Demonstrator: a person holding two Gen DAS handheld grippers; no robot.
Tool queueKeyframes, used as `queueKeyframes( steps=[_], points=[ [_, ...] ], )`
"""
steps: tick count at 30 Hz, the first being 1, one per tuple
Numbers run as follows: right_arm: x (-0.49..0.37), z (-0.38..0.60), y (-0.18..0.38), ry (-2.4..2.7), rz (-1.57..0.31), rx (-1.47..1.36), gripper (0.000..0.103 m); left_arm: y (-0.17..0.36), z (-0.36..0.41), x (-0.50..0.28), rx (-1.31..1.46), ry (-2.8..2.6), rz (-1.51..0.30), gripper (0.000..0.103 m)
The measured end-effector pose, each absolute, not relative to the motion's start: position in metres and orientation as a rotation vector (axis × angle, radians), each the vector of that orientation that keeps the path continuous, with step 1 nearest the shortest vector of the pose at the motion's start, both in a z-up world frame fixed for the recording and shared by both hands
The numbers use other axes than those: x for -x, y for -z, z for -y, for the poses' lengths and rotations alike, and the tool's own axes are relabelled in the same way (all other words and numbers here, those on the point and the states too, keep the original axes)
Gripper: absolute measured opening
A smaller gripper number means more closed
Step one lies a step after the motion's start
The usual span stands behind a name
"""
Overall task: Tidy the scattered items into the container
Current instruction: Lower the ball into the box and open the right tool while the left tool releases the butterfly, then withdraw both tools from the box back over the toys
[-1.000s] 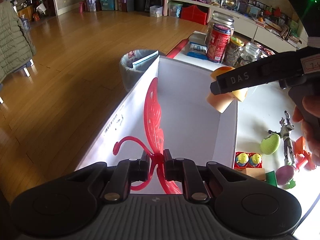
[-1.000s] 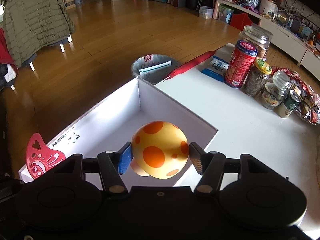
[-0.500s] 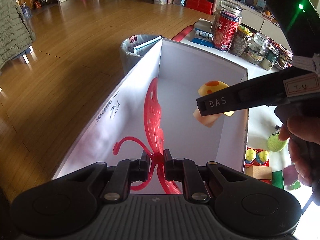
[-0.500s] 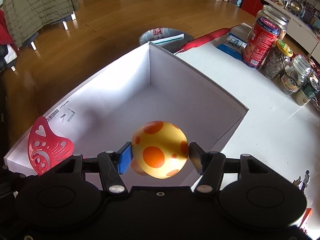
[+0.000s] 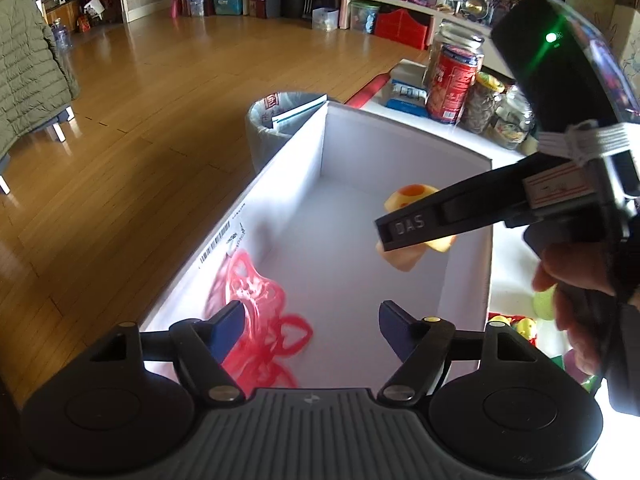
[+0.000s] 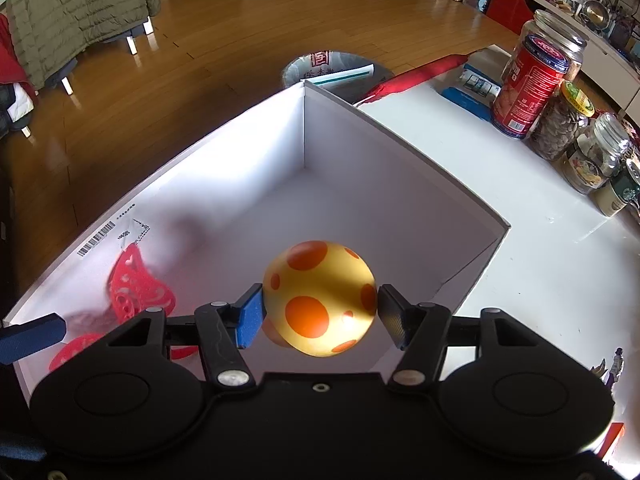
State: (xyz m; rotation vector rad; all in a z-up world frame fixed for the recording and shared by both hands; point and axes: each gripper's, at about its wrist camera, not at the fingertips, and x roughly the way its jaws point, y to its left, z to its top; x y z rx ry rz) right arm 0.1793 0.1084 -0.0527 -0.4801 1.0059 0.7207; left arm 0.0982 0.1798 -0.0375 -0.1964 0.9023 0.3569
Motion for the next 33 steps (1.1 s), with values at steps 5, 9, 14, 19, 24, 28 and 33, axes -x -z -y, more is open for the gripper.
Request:
queueKeyframes(
  steps=[5, 9, 14, 19, 24, 28, 33],
  points=[
    [-0.177, -0.111, 0.055, -0.729, -1.01, 0.489, 0.059, 0.034, -0.182, -0.093, 0.219, -0.347, -0.893, 0.077],
    [-0.175, -0.114, 0.057, -0.734, -1.012, 0.5, 0.059, 0.032, -0.182, -0.093, 0.216, -0.349, -0.893, 0.078],
    [-0.173, -0.112, 0.049, -0.71, -0.976, 0.481, 0.064, 0.032, -0.182, -0.093, 0.217, -0.35, -0.896, 0.078],
    [-0.168, -0.1, 0.036, -0.714, -0.95, 0.425, 0.066, 0.03, -0.177, -0.091, 0.2, -0.342, -0.89, 0.079],
    [-0.159, -0.08, 0.02, -0.711, -0.917, 0.381, 0.068, 0.025, -0.169, -0.089, 0.176, -0.326, -0.875, 0.082],
    [-0.152, -0.054, 0.003, -0.694, -0.885, 0.344, 0.076, 0.018, -0.161, -0.085, 0.152, -0.311, -0.844, 0.083],
    [-0.144, -0.01, -0.015, -0.655, -0.87, 0.293, 0.082, 0.005, -0.138, -0.083, 0.091, -0.261, -0.831, 0.09]
  ],
)
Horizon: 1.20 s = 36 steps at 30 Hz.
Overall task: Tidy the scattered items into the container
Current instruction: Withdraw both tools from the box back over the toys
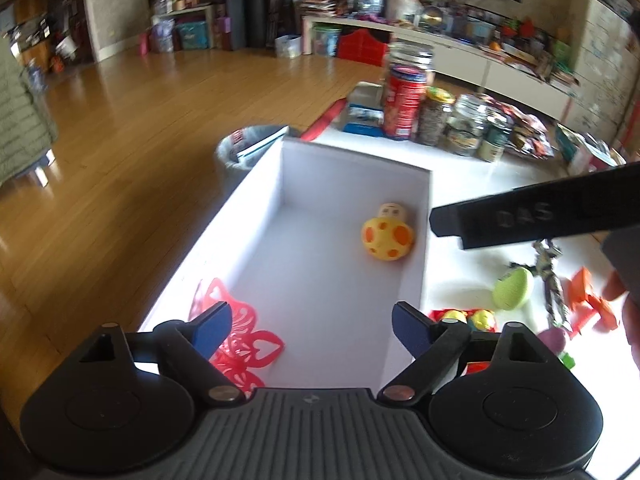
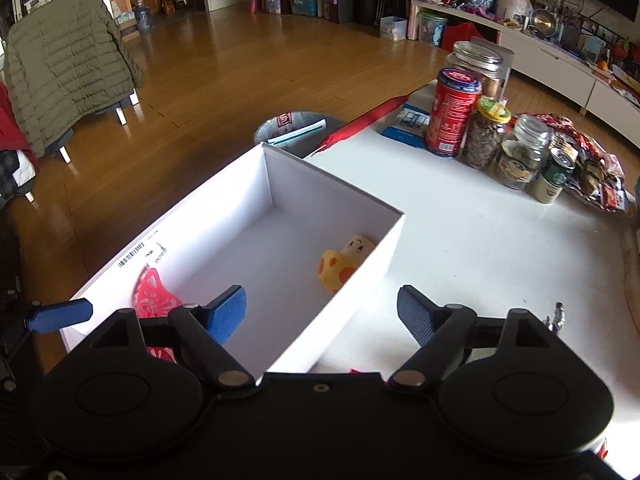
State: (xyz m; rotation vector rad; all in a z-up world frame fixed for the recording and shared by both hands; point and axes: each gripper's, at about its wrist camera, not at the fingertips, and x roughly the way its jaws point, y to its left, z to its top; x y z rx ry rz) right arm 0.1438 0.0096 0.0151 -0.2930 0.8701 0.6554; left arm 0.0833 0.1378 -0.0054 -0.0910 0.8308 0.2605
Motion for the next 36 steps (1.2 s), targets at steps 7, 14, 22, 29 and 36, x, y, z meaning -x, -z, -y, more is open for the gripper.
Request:
queueKeyframes(
  steps=[7, 14, 22, 29, 36],
  points=[
    [-0.132, 0.07, -0.023, -0.553, -0.869, 0.234, 0.087, -0.006, -0.086, -0.078, -0.013, -0.176, -0.809, 0.1],
    [-0.121, 0.158, -0.011, -0.412, -0.895, 0.112, 0.088, 0.001, -0.026, -0.077, -0.096, -0.065, -0.824, 0.102],
    [-0.112, 0.242, 0.017, -0.257, -0.926, -0.025, 0.088, 0.028, 0.042, -0.083, -0.18, 0.042, -0.865, 0.102],
    [-0.109, 0.287, 0.04, -0.179, -0.956, -0.038, 0.088, 0.057, 0.094, -0.09, -0.245, 0.123, -0.901, 0.102],
    [-0.115, 0.301, 0.05, -0.164, -0.976, 0.005, 0.088, 0.077, 0.12, -0.1, -0.28, 0.172, -0.926, 0.102]
  ],
)
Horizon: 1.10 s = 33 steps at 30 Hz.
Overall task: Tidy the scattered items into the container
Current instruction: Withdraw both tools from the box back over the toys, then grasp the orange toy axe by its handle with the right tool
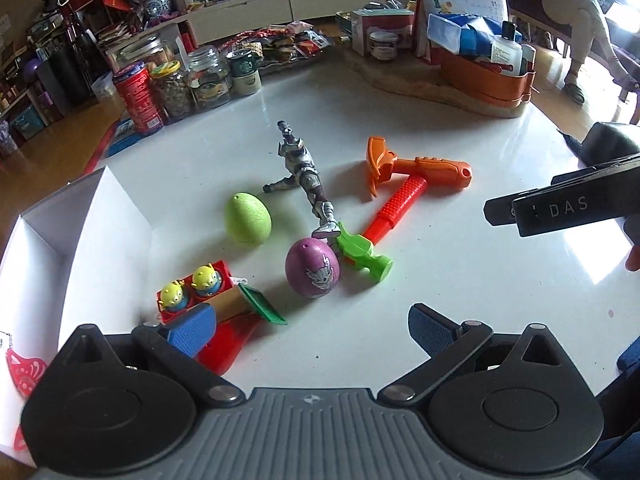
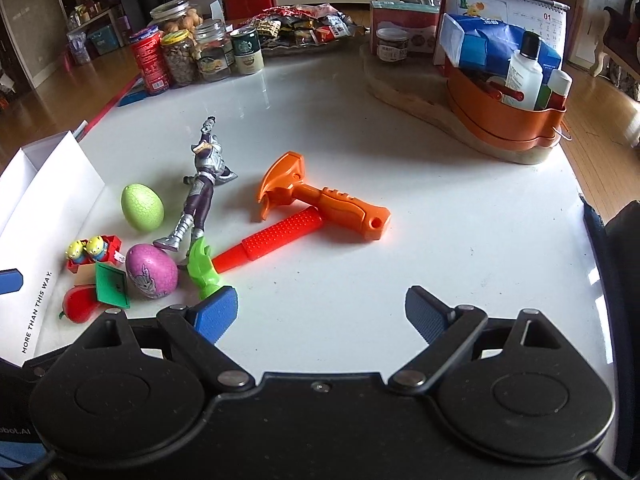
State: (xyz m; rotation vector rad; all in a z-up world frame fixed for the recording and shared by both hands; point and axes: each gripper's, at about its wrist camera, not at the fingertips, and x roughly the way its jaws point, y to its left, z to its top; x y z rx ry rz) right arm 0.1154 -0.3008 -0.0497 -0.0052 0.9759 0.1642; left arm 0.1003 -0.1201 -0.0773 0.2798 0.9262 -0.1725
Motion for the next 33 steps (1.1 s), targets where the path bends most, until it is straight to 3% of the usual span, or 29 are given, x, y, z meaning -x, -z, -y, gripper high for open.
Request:
queueKeyframes(
  steps=[22, 33],
  points=[
    [-0.121, 0.265, 0.074, -0.225, -1.021, 0.152, 0.088, 0.104, 0.099, -0.114, -0.175, 0.123, -1.018, 0.102],
    [-0.148, 0.253, 0.068, -0.231, -0.957, 0.23, 0.088, 0.106, 0.091, -0.12, -0.11, 0.121, -1.049, 0.102]
  ],
)
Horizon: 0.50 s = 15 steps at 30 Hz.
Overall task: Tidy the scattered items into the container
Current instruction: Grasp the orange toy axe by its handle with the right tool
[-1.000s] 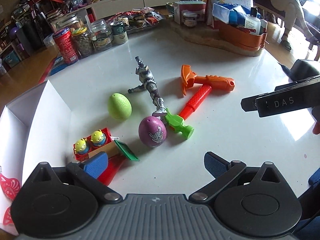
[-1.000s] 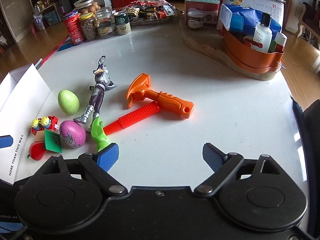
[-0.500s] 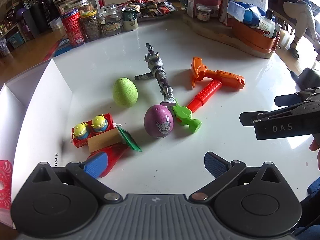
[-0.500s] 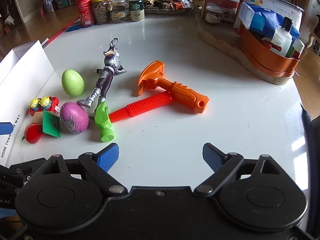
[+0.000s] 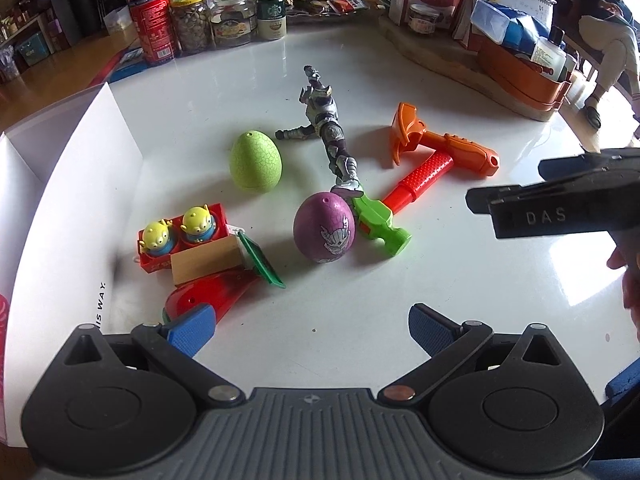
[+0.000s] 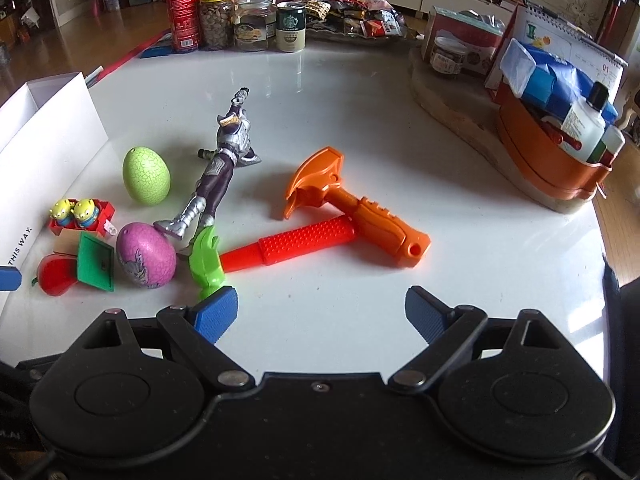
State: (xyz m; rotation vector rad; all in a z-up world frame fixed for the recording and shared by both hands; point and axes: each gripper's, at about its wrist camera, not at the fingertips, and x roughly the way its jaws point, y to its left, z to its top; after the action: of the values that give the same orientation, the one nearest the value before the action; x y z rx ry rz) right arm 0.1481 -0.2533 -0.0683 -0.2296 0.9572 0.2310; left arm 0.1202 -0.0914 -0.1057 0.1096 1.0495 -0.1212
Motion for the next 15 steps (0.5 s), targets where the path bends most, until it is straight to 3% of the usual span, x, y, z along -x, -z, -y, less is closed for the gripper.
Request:
queueKeyframes(
  steps=[15],
  points=[
    [-0.256, 0.253, 0.111, -0.277, -1.021, 0.385, 0.086, 0.116, 0.09, -0.126, -0.091, 0.127, -1.094, 0.102]
  ],
)
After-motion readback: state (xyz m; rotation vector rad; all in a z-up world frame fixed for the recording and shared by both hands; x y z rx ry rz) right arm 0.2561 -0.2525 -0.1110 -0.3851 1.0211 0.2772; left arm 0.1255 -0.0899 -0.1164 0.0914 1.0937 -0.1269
